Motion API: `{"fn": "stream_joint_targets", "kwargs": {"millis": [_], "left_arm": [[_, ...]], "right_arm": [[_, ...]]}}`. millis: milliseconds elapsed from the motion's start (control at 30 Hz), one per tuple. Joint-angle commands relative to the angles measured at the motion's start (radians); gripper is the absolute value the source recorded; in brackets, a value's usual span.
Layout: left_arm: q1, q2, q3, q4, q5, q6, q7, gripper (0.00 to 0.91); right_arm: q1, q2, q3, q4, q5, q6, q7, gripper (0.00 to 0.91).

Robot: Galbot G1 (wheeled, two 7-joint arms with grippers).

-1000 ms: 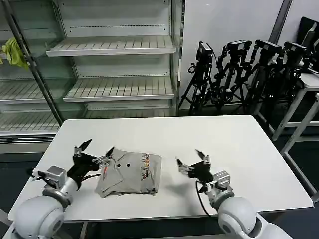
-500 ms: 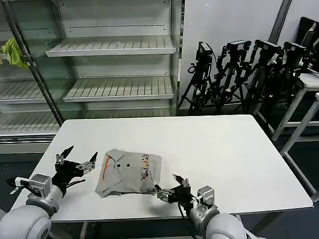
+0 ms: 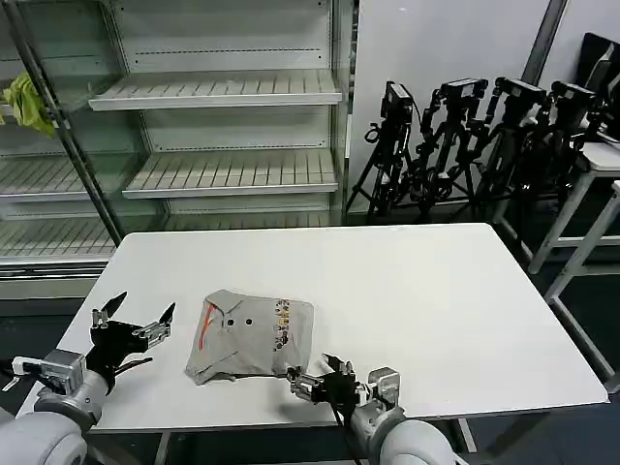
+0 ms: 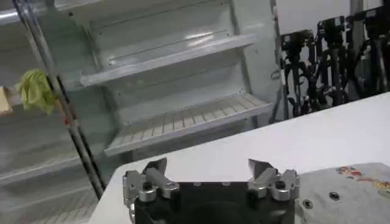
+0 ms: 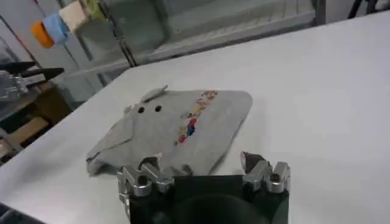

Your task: Fold and organize the clothes.

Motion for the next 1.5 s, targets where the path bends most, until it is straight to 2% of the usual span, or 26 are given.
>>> {"fn": "stream_joint_targets", "kwargs": {"millis": [33, 100, 133, 167, 200, 233, 333, 800, 933, 1233, 1500], "left_arm": [[0.023, -0.007, -0.017, -0.003, 0.005, -0.003, 0.0, 0.907], [0.025, -0.012, -0.017, -0.002, 0.01, -0.006, 0.0, 0.907], [0.027, -0.014, -0.017, -0.003, 0.01, -0.006, 0.0, 0.907], [0.029, -0.016, -0.018, -0.005, 0.012, -0.007, 0.0, 0.907], [0.031, -0.018, -0.019, -0.006, 0.014, -0.007, 0.0, 0.907], [0.033, -0.019, -0.02, -0.006, 0.015, -0.009, 0.0, 0.907], [0.04, -0.022, -0.025, -0.009, 0.016, -0.011, 0.0, 0.907], [0.048, -0.042, -0.023, -0.016, 0.026, -0.017, 0.004, 0.907], [0.043, -0.046, -0.011, -0.017, 0.028, -0.018, 0.004, 0.907], [-0.01, -0.064, 0.05, 0.0, 0.036, -0.019, 0.011, 0.907], [-0.043, -0.074, 0.086, 0.015, 0.038, -0.026, 0.02, 0.907]], "right_arm": [[-0.005, 0.086, -0.005, -0.091, -0.002, 0.006, 0.001, 0.907], [0.0, 0.099, -0.002, -0.102, -0.007, 0.008, -0.005, 0.856], [0.001, 0.102, -0.001, -0.106, -0.009, 0.009, -0.005, 0.736], [0.004, 0.108, -0.001, -0.112, -0.013, 0.01, -0.009, 0.574], [0.005, 0.111, -0.001, -0.116, -0.016, 0.011, -0.012, 0.474], [0.008, 0.114, -0.001, -0.12, -0.02, 0.012, -0.016, 0.282], [0.013, 0.119, -0.003, -0.125, -0.025, 0.013, -0.022, 0.0], [-0.013, 0.091, 0.026, -0.121, -0.069, 0.041, -0.045, 0.0], [-0.037, 0.057, 0.072, -0.101, -0.068, 0.043, -0.049, 0.0], [-0.134, -0.091, 0.235, -0.017, -0.059, 0.045, -0.04, 0.0], [-0.185, -0.142, 0.325, 0.028, -0.058, 0.04, -0.029, 0.0]]}}
